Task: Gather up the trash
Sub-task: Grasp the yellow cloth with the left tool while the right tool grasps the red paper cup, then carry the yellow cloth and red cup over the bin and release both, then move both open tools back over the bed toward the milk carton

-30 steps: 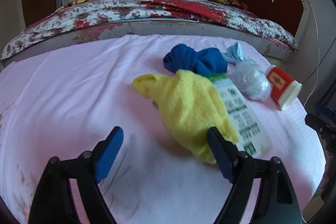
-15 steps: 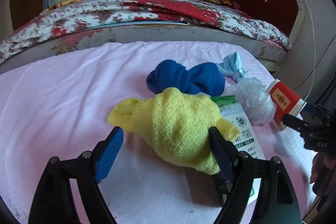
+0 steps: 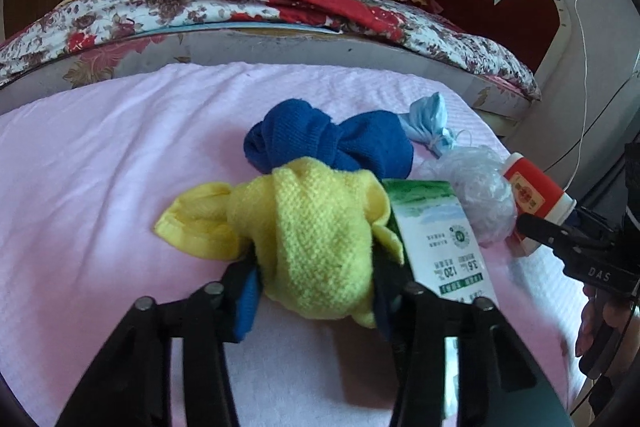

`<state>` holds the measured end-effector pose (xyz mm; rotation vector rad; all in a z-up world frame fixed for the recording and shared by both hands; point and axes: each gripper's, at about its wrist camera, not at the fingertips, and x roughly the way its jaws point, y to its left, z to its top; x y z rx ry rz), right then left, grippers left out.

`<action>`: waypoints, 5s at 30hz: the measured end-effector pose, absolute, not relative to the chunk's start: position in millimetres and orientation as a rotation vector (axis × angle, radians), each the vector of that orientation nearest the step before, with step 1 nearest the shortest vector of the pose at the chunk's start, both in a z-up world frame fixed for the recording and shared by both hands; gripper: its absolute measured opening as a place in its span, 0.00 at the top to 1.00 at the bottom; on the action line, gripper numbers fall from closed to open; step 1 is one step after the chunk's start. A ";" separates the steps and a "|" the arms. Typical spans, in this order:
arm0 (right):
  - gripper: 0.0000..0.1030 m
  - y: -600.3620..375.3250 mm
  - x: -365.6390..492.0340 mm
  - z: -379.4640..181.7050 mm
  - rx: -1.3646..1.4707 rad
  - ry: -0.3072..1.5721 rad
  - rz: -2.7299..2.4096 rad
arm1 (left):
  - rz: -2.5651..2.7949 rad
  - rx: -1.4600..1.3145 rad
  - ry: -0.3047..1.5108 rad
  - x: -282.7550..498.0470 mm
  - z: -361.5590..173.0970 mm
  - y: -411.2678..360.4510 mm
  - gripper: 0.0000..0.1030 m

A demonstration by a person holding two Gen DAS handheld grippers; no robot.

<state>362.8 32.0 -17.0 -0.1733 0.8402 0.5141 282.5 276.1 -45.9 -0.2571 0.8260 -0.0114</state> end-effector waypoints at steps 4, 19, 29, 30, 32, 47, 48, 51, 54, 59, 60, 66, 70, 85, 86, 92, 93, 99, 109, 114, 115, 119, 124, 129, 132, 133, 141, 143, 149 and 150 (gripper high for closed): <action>0.46 32.7 355.0 -10.8 -0.181 0.823 0.526 | 0.004 -0.260 0.807 269.0 -42.0 281.1 0.59; 0.51 -4.4 267.3 22.5 -0.190 0.694 0.554 | 0.036 -0.209 0.732 192.8 -16.8 269.0 0.60; 0.51 -67.3 193.1 41.3 -0.149 0.656 0.529 | 0.012 -0.136 0.659 141.5 6.4 208.8 0.60; 0.51 -75.0 187.0 43.6 -0.145 0.653 0.522 | 0.007 -0.136 0.654 138.0 8.7 202.5 0.60; 0.51 -89.5 174.2 48.5 -0.136 0.644 0.511 | -0.007 -0.139 0.645 131.2 12.7 190.5 0.60; 0.51 -195.3 115.6 64.0 -0.026 0.601 0.400 | -0.132 -0.033 0.632 107.8 30.2 92.6 0.60; 0.51 -202.3 114.0 63.5 -0.017 0.601 0.393 | -0.139 -0.027 0.630 106.2 31.3 85.7 0.60; 0.51 -218.7 108.1 62.8 -0.011 0.604 0.374 | -0.168 -0.010 0.629 103.7 33.1 64.5 0.60; 0.51 -234.0 100.4 64.1 0.002 0.602 0.353 | -0.201 0.001 0.631 100.5 33.7 41.8 0.60; 0.51 -260.4 91.5 72.1 0.031 0.580 0.312 | -0.261 0.028 0.628 93.8 38.2 8.9 0.60; 0.51 -265.1 90.3 72.1 0.038 0.581 0.305 | -0.271 0.031 0.628 93.2 38.6 3.8 0.60; 0.51 -289.1 81.4 63.4 0.039 0.609 0.265 | -0.327 0.059 0.635 91.2 37.0 -27.5 0.60; 0.51 -305.5 75.4 58.6 0.050 0.621 0.236 | -0.363 0.075 0.642 89.2 33.0 -47.9 0.60; 0.51 -348.5 61.3 12.3 0.015 0.711 0.154 | -0.493 0.144 0.711 88.8 0.6 -119.0 0.60; 0.51 -350.8 61.0 8.9 0.012 0.719 0.148 | -0.498 0.147 0.714 88.8 -0.7 -122.2 0.60; 0.51 -372.2 62.6 -11.9 0.023 0.761 0.118 | -0.535 0.173 0.742 88.1 -14.2 -142.0 0.60; 0.51 -374.0 61.8 -14.4 0.024 0.768 0.115 | -0.539 0.176 0.748 88.1 -16.6 -144.4 0.60; 0.50 -384.7 62.7 -38.8 0.000 0.833 0.105 | -0.570 0.189 0.795 95.3 -35.1 -155.8 0.60; 0.48 -387.9 66.2 -88.6 -0.044 0.973 0.128 | -0.613 0.191 0.892 104.2 -75.8 -164.2 0.60; 0.48 -378.1 72.4 -114.1 -0.099 1.037 0.161 | -0.626 0.177 0.954 111.0 -98.0 -163.1 0.60; 0.48 -376.5 74.5 -118.5 -0.105 1.049 0.169 | -0.626 0.184 0.962 111.4 -101.7 -163.3 0.60; 0.47 -371.2 83.7 -131.2 -0.110 1.071 0.194 | -0.638 0.181 1.016 116.3 -118.1 -163.8 0.59; 0.41 -364.1 98.1 -145.2 -0.109 1.090 0.231 | -0.644 0.164 1.049 122.8 -130.3 -164.8 0.47; 0.00 -354.3 104.2 -163.8 -0.233 1.105 0.160 | -0.597 0.115 1.047 125.3 -135.9 -154.4 0.10; 0.00 -361.6 106.2 -170.2 -0.215 1.143 0.129 | -0.552 0.115 1.056 123.9 -139.1 -146.5 0.04; 0.00 -363.7 105.8 -170.4 -0.209 1.147 0.123 | -0.535 0.113 1.054 123.3 -139.3 -144.1 0.04; 0.00 -362.5 99.9 -150.3 -0.205 1.106 0.082 | -0.479 0.113 0.991 119.4 -123.4 -136.9 0.03; 0.00 -360.2 98.0 -141.5 -0.208 1.088 0.084 | -0.476 0.116 0.972 115.0 -116.5 -134.8 0.03; 0.00 -355.6 95.1 -114.8 -0.207 1.033 0.092 | -0.449 0.118 0.923 105.1 -91.2 -128.8 0.03; 0.00 -354.6 93.8 -108.8 -0.206 1.024 0.092 | -0.447 0.114 0.917 105.4 -87.2 -127.8 0.03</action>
